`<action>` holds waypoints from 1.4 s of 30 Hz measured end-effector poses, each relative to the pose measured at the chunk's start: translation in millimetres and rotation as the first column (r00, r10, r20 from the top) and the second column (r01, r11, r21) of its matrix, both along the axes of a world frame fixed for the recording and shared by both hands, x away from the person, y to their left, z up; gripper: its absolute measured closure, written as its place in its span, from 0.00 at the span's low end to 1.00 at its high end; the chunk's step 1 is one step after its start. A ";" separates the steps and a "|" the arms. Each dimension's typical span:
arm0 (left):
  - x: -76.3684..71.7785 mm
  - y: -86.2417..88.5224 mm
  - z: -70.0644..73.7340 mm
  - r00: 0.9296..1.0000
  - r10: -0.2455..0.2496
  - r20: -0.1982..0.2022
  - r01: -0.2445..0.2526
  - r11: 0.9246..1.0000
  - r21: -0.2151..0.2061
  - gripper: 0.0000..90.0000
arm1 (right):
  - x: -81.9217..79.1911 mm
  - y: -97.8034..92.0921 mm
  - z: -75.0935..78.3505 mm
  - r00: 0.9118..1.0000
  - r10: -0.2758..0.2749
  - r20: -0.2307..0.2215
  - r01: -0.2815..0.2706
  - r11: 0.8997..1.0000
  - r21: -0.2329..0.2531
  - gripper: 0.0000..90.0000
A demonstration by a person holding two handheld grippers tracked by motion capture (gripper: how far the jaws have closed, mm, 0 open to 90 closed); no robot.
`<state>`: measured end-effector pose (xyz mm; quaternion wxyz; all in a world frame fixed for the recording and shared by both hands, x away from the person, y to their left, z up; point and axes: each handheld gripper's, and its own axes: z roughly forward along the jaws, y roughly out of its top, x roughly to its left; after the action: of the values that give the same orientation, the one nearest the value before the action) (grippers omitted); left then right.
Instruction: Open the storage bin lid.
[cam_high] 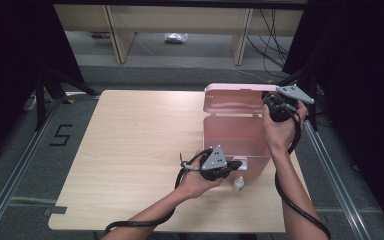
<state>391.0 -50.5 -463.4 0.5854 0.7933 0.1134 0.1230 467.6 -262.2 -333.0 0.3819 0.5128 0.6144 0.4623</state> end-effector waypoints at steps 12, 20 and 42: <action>0.3 -0.2 0.3 1.000 -0.002 0.000 0.002 1.000 0.003 1.00 | 6.6 1.5 0.0 1.000 0.004 -0.002 -0.004 1.000 -0.005 1.00; 0.3 -0.5 0.9 1.000 -0.001 -0.002 0.001 1.000 0.007 1.00 | 11.1 1.7 -1.3 1.000 -0.002 -0.010 0.002 1.000 -0.001 1.00; 0.6 -0.7 1.4 1.000 -0.003 -0.002 0.003 1.000 0.012 1.00 | 21.9 1.3 -6.3 0.999 -0.029 -0.040 0.029 1.000 0.006 1.00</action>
<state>391.6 -51.3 -462.0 0.5806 0.7971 0.1123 0.1221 489.5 -261.0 -339.3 0.3747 0.5319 0.6130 0.4482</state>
